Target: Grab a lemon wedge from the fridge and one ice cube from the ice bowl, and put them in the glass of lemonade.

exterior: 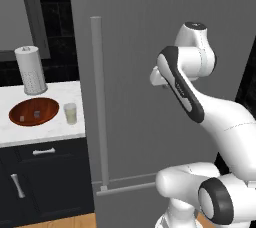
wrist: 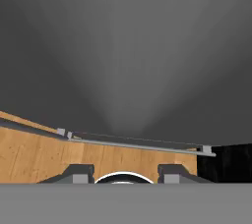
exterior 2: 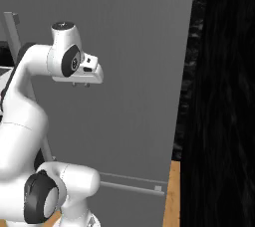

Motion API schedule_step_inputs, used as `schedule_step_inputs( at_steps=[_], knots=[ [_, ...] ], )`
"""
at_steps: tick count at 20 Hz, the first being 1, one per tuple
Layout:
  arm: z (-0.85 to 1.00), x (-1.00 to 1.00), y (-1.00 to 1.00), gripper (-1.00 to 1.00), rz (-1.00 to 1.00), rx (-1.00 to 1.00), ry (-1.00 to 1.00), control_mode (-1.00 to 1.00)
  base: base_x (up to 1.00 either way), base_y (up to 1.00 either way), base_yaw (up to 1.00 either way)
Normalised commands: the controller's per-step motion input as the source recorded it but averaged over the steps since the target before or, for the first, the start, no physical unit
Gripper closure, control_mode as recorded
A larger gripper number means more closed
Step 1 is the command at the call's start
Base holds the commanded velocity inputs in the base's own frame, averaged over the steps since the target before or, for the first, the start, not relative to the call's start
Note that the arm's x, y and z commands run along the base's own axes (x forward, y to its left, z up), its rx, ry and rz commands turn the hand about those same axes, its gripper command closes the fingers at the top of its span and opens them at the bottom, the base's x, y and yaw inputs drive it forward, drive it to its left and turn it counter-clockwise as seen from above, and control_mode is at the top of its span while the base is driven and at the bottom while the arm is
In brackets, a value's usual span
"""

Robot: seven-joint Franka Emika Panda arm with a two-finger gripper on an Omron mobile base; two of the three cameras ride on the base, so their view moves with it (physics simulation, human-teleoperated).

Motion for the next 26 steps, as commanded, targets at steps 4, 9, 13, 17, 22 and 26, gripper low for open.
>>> schedule_step_inputs(
  at_steps=[4, 9, 13, 17, 22, 26],
  knots=[
    [0.00, -0.47, 0.06, -1.00, 0.01, -0.02, -0.05, -1.00, 0.00, 0.00, 0.00],
    [0.00, -0.96, -0.02, -1.00, -0.12, 0.01, -0.19, -1.00, 0.00, 0.00, 0.00],
    [-0.31, -0.56, 0.00, -1.00, -0.10, 0.02, -0.03, -1.00, 0.00, 0.00, 0.00],
    [-0.24, -0.14, -0.03, -1.00, -0.02, 0.02, 0.02, -1.00, 0.00, 0.00, 0.00],
    [0.00, -0.12, 0.02, -1.00, 0.00, 0.00, -0.02, -1.00, 0.00, 0.00, 0.00],
    [0.00, 0.00, 0.00, -1.00, 0.00, 0.00, 0.00, 1.00, -0.58, 0.93, -0.04]
  ],
)
